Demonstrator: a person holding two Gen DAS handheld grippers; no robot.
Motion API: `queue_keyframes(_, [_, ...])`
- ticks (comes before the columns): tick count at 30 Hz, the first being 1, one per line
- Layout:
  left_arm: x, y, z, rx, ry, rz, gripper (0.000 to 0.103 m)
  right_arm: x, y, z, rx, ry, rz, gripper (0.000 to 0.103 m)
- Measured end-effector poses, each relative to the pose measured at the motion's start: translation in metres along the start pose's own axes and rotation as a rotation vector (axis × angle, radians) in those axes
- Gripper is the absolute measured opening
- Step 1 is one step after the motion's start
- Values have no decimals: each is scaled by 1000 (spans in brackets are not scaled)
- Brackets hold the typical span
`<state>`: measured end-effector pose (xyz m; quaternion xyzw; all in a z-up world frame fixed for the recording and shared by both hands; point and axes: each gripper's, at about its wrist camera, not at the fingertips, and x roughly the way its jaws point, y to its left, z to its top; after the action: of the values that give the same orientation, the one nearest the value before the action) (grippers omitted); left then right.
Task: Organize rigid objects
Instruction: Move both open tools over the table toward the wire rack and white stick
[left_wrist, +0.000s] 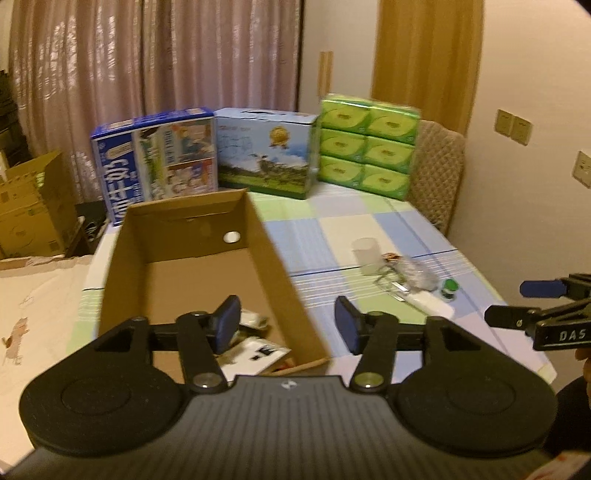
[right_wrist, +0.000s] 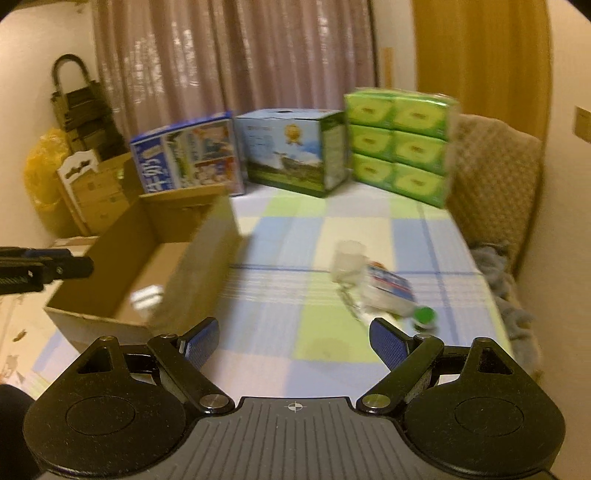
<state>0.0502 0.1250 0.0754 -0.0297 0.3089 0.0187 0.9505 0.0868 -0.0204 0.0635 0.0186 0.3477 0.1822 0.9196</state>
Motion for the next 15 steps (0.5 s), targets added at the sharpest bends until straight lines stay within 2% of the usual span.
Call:
queue_keyframes(4, [7, -29, 2, 26, -9, -39, 70, -10, -28, -12, 39, 7, -45, 85])
queue_keyframes(15, [49, -95, -1, 85, 9, -117, 78, -14, -83, -28, 109, 5, -116, 85])
